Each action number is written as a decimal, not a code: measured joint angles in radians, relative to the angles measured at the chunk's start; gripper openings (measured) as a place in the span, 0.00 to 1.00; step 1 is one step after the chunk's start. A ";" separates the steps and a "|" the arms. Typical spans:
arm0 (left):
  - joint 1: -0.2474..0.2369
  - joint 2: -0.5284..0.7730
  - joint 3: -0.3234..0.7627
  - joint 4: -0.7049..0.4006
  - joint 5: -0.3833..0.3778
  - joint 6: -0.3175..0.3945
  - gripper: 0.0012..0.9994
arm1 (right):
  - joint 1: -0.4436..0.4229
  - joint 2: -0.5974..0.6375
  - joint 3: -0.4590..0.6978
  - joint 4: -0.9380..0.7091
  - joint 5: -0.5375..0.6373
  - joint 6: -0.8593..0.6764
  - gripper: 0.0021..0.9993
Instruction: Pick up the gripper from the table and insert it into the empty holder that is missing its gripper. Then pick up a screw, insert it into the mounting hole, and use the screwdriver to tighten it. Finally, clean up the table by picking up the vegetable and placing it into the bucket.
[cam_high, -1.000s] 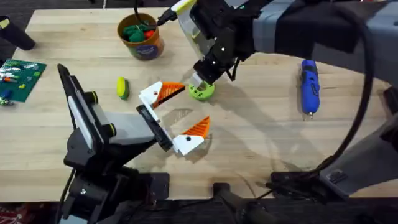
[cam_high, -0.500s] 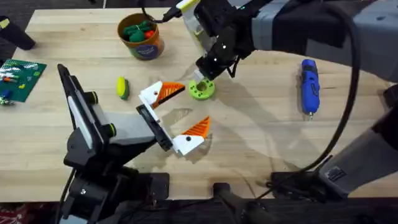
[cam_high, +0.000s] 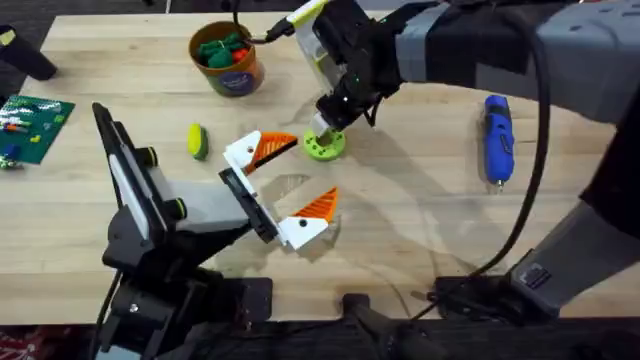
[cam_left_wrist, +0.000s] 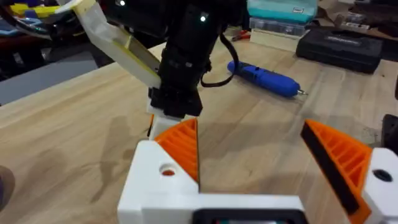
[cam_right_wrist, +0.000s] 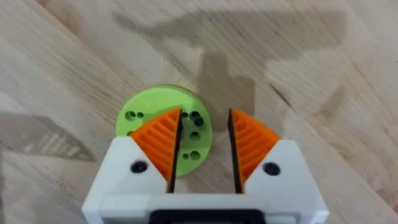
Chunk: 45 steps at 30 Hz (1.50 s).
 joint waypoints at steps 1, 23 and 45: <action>0.000 0.000 0.000 0.000 0.000 0.000 0.99 | 0.000 0.000 0.000 0.001 0.000 0.000 0.45; 0.000 0.000 0.000 0.000 0.000 0.000 0.99 | 0.000 0.000 0.000 0.011 0.000 0.000 0.42; 0.000 0.000 0.000 0.000 0.000 0.000 0.99 | 0.011 0.000 0.000 0.000 -0.031 0.005 0.16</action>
